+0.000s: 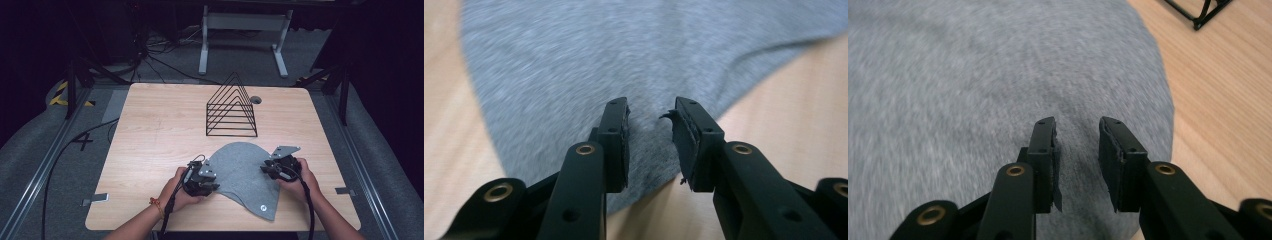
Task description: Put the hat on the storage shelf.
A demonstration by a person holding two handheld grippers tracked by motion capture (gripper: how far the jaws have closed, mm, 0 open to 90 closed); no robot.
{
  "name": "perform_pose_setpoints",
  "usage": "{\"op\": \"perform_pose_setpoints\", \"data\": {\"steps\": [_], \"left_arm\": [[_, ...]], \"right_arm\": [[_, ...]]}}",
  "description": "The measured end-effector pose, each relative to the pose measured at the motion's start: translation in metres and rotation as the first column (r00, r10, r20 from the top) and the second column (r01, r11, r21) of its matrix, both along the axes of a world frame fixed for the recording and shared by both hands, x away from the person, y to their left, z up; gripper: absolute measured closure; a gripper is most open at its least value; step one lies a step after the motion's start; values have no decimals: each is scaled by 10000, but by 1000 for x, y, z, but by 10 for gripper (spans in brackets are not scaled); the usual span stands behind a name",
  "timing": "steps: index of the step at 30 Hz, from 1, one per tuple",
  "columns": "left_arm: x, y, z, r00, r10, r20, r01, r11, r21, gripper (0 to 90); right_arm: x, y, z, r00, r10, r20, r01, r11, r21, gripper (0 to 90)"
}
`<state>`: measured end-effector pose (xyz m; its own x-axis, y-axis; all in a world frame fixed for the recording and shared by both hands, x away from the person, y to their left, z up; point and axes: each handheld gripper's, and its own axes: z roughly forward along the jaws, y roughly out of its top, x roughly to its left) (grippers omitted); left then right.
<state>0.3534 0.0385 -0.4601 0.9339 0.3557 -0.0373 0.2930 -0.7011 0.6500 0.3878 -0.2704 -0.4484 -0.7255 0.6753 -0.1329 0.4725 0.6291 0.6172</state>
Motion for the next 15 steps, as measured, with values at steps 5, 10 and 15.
{"op": "perform_pose_setpoints", "data": {"steps": [5,10,15], "left_arm": [[-6,-6,8,9977,-674,-121,672,9976,-156,602],[15,2,27,9976,373,586,-334,9972,-668,456],[55,2,25,9907,1253,526,-1224,9909,-553,387]], "right_arm": [[3,-6,1,9985,-535,-62,537,9976,445,555],[-7,-27,15,9939,-1086,-173,1098,9891,983,442],[-9,-34,11,9870,-1534,-487,1572,9836,880,372]]}}
